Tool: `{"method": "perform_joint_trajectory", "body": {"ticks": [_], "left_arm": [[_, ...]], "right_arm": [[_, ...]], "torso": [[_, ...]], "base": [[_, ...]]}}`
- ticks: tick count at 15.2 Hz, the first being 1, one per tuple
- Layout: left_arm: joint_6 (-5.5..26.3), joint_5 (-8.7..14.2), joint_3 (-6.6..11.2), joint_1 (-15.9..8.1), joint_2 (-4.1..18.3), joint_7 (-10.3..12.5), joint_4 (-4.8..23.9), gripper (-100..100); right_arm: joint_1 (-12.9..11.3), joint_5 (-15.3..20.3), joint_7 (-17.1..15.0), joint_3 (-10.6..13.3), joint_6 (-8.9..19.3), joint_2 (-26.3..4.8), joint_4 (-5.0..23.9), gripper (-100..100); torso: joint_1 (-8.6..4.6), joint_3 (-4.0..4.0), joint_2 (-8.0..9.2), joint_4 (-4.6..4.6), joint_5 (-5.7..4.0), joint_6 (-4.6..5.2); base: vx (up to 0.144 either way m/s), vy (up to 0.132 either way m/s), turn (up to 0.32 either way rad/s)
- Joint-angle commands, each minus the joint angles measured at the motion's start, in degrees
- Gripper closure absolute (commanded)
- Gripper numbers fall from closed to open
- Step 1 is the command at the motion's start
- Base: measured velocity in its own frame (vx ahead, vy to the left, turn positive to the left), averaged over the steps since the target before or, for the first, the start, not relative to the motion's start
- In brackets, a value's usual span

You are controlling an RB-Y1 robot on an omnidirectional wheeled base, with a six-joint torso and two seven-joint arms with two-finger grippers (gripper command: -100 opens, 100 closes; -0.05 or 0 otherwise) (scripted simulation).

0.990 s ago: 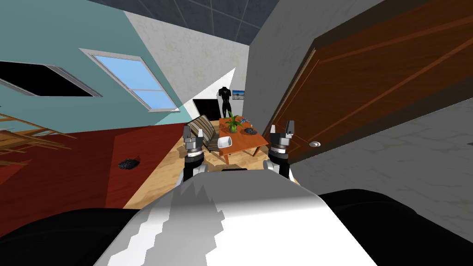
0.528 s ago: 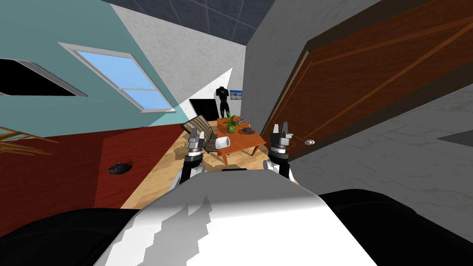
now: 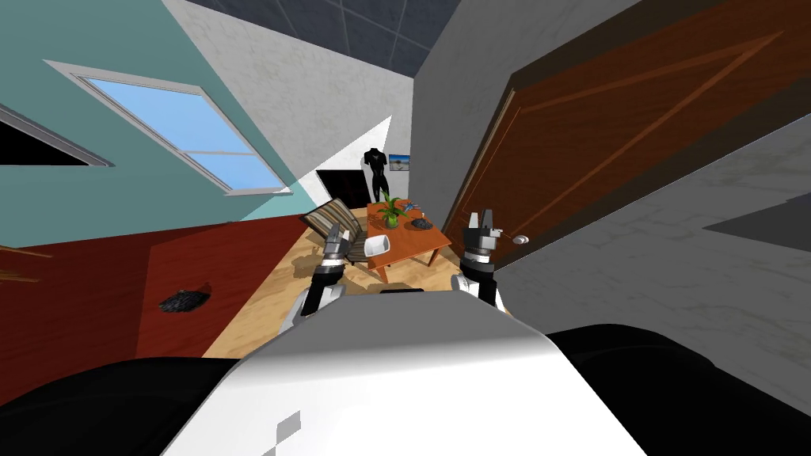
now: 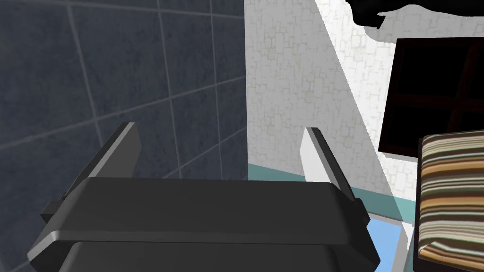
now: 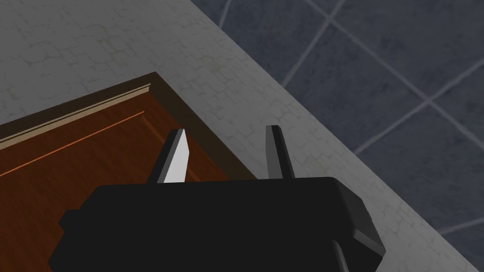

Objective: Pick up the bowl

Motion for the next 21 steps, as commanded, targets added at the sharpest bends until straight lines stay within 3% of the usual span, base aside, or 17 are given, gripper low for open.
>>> {"method": "perform_joint_trajectory", "body": {"ticks": [1, 5, 13, 15, 18, 20, 21], "left_arm": [[2.9, 0.8, 0.92, 0.1, 0.8, 0.4, 1.5, -100], [5.2, 1.4, 1.71, 0.0, 1.4, 0.7, 2.4, -100], [14.4, 4.0, 5.18, -0.4, 3.1, 2.2, 6.5, -100], [15.6, 4.0, 5.18, -0.4, 3.1, 2.2, 6.5, -100], [19.6, 5.5, 7.04, -0.7, 3.6, 3.0, 8.7, -100], [21.1, 5.5, 7.04, -0.7, 3.6, 3.0, 8.7, -100], [22.5, 6.2, 8.00, -0.8, 3.8, 3.4, 9.8, -100]], "right_arm": [[0.0, 0.0, 0.0, 0.0, 0.0, 0.0, 0.0, 0], [0.0, 0.0, 0.0, 0.0, 0.0, 0.0, 0.0, 0], [0.0, 0.0, 0.0, 0.0, 0.0, 0.0, 0.0, 0], [0.0, 0.0, 0.0, 0.0, 0.0, 0.0, 0.0, 0], [0.0, 0.0, 0.0, 0.0, 0.0, 0.0, 0.0, 0], [0.0, 0.0, 0.0, 0.0, 0.0, 0.0, 0.0, 0], [0.0, 0.0, 0.0, 0.0, 0.0, 0.0, 0.0, 0]], "torso": [[0.00, 0.00, 0.00, 0.00, 0.00, 0.00], [-0.04, -0.01, -0.02, 0.00, -0.01, 0.01], [-0.01, 0.00, -0.01, 0.00, 0.00, 0.00], [-0.05, 0.00, 0.00, 0.00, -0.01, 0.01], [-0.04, -0.01, -0.02, -0.01, -0.01, 0.00], [-0.04, -0.03, -0.05, -0.01, -0.01, 0.00], [-0.01, -0.02, -0.03, -0.01, 0.00, -0.01]], "base": [[0.005, -0.050, -0.092], [0.011, -0.043, -0.084], [0.009, -0.041, -0.093], [0.008, -0.047, -0.065], [0.018, -0.048, -0.114], [0.018, -0.038, -0.073], [0.012, -0.040, -0.082]]}}
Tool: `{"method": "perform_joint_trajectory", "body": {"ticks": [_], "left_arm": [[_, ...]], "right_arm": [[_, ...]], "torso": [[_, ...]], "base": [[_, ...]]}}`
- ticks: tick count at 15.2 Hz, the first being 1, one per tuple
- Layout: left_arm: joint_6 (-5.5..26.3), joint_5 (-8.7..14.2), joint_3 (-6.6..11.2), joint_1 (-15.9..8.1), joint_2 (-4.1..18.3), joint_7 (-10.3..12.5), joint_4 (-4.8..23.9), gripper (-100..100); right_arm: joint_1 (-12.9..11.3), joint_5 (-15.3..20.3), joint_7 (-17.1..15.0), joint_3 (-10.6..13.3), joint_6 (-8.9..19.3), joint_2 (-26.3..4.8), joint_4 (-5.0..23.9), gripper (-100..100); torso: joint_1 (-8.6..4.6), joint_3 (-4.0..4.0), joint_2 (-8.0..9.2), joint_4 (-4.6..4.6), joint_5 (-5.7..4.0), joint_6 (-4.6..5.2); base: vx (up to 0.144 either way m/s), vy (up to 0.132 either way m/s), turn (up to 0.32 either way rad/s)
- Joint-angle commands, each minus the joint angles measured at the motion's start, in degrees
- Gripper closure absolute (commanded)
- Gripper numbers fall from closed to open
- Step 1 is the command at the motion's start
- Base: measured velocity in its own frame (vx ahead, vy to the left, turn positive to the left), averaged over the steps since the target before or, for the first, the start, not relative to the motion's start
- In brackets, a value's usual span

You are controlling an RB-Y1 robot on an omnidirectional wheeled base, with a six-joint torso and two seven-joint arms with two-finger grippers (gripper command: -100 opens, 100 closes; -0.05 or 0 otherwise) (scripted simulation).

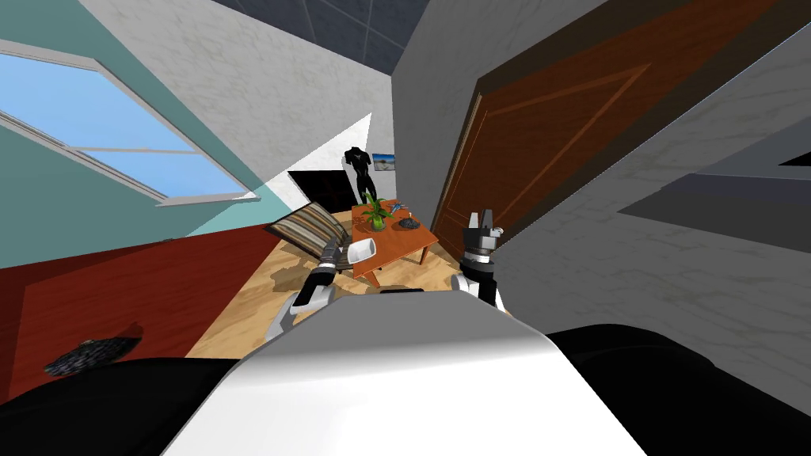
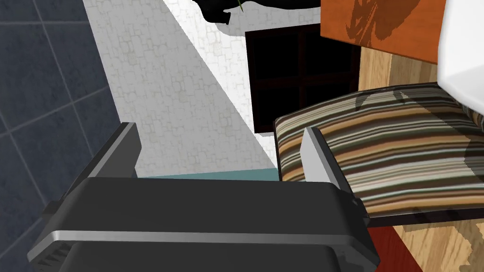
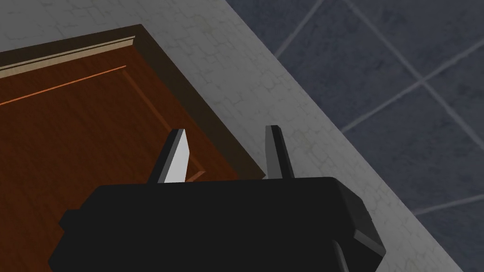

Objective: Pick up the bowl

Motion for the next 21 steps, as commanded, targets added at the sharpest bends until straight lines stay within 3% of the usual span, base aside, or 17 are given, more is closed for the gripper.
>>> {"method": "perform_joint_trajectory", "body": {"ticks": [1, 5, 7, 8, 13, 14, 18, 21], "left_arm": [[2.9, 0.5, 0.67, 0.0, 0.1, 0.3, 0.5, -100], [7.5, 2.0, 2.60, -0.2, 0.4, 1.1, 2.8, -100], [8.9, 2.0, 2.60, -0.2, 0.4, 1.1, 2.8, -100], [10.5, 2.8, 3.57, -0.3, 0.5, 1.5, 3.9, -100], [14.6, 3.5, 4.53, -0.5, 0.5, 1.9, 5.0, -100], [16.8, 4.2, 5.49, -0.6, 0.6, 2.3, 6.1, -100], [20.2, 5.0, 6.43, -0.8, 0.6, 2.7, 7.2, -100], [24.7, 6.4, 8.28, -1.1, 0.5, 3.5, 9.3, -100]], "right_arm": [[0.0, 0.0, 0.0, 0.0, 0.0, 0.0, 0.0, 0], [0.0, 0.0, 0.0, 0.0, 0.0, 0.0, 0.0, 0], [0.0, 0.0, 0.0, 0.0, 0.0, 0.0, 0.0, 0], [0.0, 0.0, 0.0, 0.0, 0.0, 0.0, 0.0, 0], [0.0, 0.0, 0.0, 0.0, 0.0, 0.0, 0.0, 0], [0.0, 0.0, 0.0, 0.0, 0.0, 0.0, 0.0, 0], [0.0, 0.0, 0.0, 0.0, 0.0, 0.0, 0.0, 0], [0.0, 0.0, 0.0, 0.0, 0.0, 0.0, 0.0, 0]], "torso": [[0.00, 0.00, 0.00, 0.00, 0.00, 0.00], [-0.02, 0.00, 0.00, 0.00, 0.00, 0.00], [-0.03, -0.02, -0.03, -0.01, 0.00, 0.00], [-0.01, -0.01, -0.01, -0.01, 0.00, -0.01], [0.00, -0.01, -0.01, 0.00, 0.00, 0.00], [0.02, -0.01, -0.01, 0.00, 0.00, -0.01], [-0.02, -0.03, -0.05, -0.01, -0.01, 0.00], [0.00, -0.01, -0.02, 0.00, 0.00, 0.00]], "base": [[0.012, -0.044, -0.107], [0.018, -0.043, -0.100], [0.022, -0.042, -0.074], [0.016, -0.043, -0.098], [0.019, -0.035, -0.079], [0.025, -0.033, -0.085], [0.028, -0.040, -0.105], [0.027, -0.041, -0.115]]}}
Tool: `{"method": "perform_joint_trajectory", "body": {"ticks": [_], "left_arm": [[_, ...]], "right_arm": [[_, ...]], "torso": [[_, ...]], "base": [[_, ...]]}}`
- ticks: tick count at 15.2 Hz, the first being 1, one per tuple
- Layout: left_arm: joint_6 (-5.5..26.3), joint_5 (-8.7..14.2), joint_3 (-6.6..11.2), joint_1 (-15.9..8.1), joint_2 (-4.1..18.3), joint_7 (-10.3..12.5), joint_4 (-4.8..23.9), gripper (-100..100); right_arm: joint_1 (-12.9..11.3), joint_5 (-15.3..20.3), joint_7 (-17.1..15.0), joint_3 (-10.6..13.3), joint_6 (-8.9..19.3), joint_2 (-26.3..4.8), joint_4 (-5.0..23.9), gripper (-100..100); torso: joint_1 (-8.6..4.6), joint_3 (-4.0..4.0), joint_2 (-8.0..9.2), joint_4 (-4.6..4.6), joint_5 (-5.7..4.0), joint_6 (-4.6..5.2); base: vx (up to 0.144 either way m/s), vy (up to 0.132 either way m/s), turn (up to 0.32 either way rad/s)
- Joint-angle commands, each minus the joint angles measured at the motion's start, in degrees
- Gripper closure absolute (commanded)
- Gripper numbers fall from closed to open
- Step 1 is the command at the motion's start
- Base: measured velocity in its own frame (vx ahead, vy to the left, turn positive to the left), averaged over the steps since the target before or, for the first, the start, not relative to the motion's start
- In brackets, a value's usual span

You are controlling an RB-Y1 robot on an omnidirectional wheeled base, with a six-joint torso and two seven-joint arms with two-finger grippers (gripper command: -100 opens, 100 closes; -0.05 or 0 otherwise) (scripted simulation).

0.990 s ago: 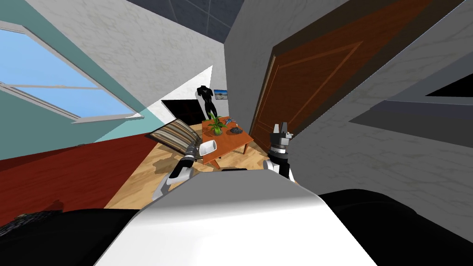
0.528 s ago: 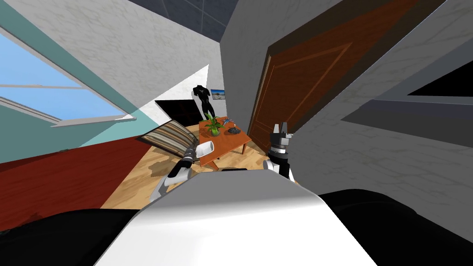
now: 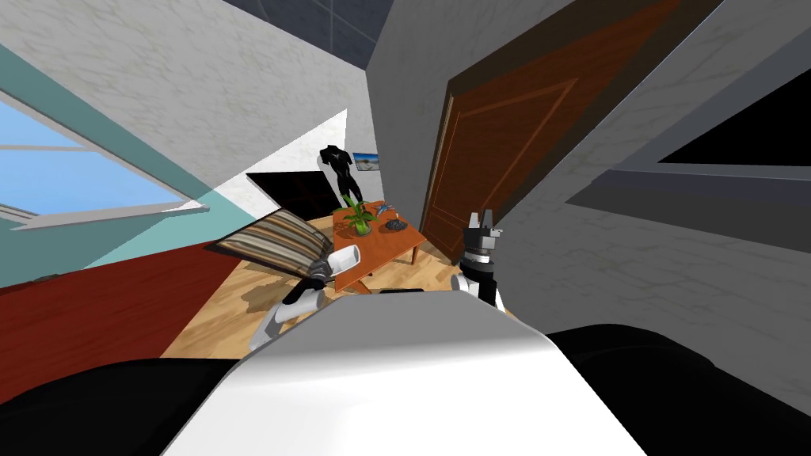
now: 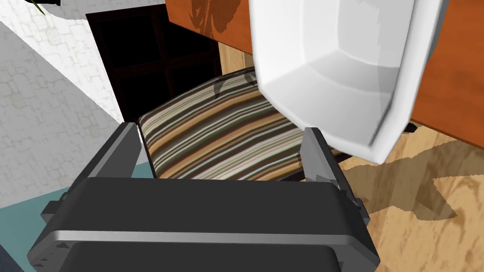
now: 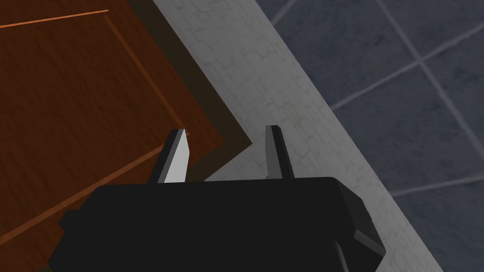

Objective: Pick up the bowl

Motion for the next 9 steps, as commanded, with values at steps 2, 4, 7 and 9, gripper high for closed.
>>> {"method": "perform_joint_trajectory", "body": {"ticks": [2, 4, 7, 9], "left_arm": [[4.3, 1.0, 1.50, -0.6, -0.4, 0.6, 2.5, -100], [6.8, 1.6, 2.37, -0.7, -0.5, 1.0, 3.4, -100], [10.1, 2.3, 3.21, -0.9, -0.5, 1.3, 4.4, -100], [12.4, 2.9, 4.01, -1.0, -0.6, 1.7, 5.3, -100]], "right_arm": [[0.0, 0.0, 0.0, 0.0, 0.0, 0.0, 0.0, 0], [0.0, 0.0, 0.0, 0.0, 0.0, 0.0, 0.0, 0], [0.0, 0.0, 0.0, 0.0, 0.0, 0.0, 0.0, 0], [0.0, 0.0, 0.0, 0.0, 0.0, 0.0, 0.0, 0]], "torso": [[0.01, 0.00, 0.00, 0.00, 0.00, -0.01], [-0.01, -0.02, -0.03, -0.01, 0.00, -0.01], [0.00, -0.03, -0.05, -0.01, 0.00, 0.00], [0.01, -0.03, -0.05, -0.01, 0.00, 0.00]], "base": [[0.034, -0.041, -0.110], [0.040, -0.042, -0.121], [0.042, -0.039, -0.105], [0.040, -0.034, -0.118]]}}
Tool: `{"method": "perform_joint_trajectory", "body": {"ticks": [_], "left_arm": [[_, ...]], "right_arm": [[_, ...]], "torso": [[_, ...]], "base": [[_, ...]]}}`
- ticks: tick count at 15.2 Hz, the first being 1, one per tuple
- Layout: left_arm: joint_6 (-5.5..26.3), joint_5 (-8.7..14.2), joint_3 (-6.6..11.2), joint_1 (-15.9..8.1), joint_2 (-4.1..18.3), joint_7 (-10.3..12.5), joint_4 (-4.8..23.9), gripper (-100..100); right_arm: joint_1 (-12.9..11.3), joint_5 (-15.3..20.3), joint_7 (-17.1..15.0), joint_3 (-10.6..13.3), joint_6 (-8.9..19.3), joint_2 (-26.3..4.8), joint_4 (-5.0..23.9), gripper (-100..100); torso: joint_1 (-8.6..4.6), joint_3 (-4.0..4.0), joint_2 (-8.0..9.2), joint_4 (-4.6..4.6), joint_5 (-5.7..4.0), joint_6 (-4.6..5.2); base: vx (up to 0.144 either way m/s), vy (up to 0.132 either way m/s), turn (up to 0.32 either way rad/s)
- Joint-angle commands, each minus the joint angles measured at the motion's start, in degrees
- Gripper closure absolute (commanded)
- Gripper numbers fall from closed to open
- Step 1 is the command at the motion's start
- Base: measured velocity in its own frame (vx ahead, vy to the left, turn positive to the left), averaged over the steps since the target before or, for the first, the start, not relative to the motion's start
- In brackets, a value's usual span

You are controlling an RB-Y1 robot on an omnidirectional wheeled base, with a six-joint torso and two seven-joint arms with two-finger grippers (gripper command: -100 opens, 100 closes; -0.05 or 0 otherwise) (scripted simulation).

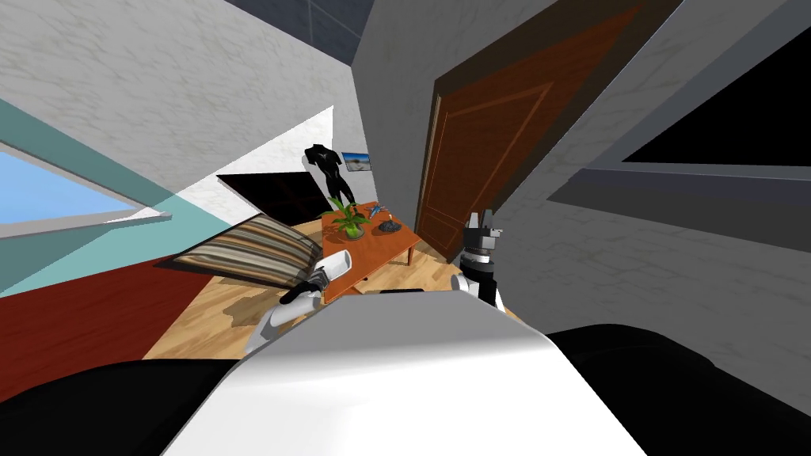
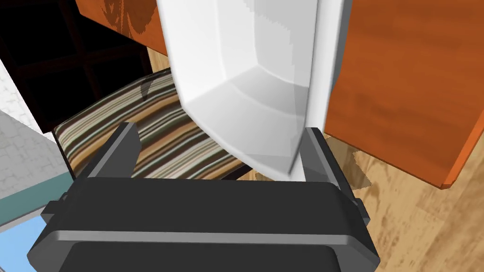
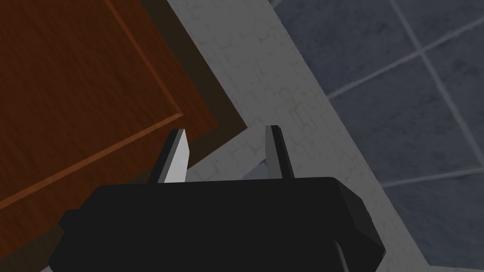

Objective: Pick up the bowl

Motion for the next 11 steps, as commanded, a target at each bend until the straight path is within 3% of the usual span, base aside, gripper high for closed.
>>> {"method": "perform_joint_trajectory", "body": {"ticks": [1, 6, 11], "left_arm": [[2.9, 1.1, 1.05, 0.0, 0.1, 0.4, 1.7, -100], [7.0, 2.2, 2.47, -0.3, -0.1, 1.0, 3.2, -100], [13.1, 3.8, 4.66, -0.9, -0.4, 1.9, 5.6, -100]], "right_arm": [[0.0, 0.0, 0.0, 0.0, 0.0, 0.0, 0.0, 0], [0.0, 0.0, 0.0, 0.0, 0.0, 0.0, 0.0, 0], [0.0, 0.0, 0.0, 0.0, 0.0, 0.0, 0.0, 0]], "torso": [[0.00, 0.00, 0.00, 0.00, 0.00, 0.00], [0.07, 0.00, -0.01, 0.00, 0.01, 0.00], [0.06, -0.02, -0.04, -0.01, 0.01, 0.00]], "base": [[0.036, -0.035, -0.122], [0.043, -0.020, -0.088], [0.054, -0.020, -0.109]]}}
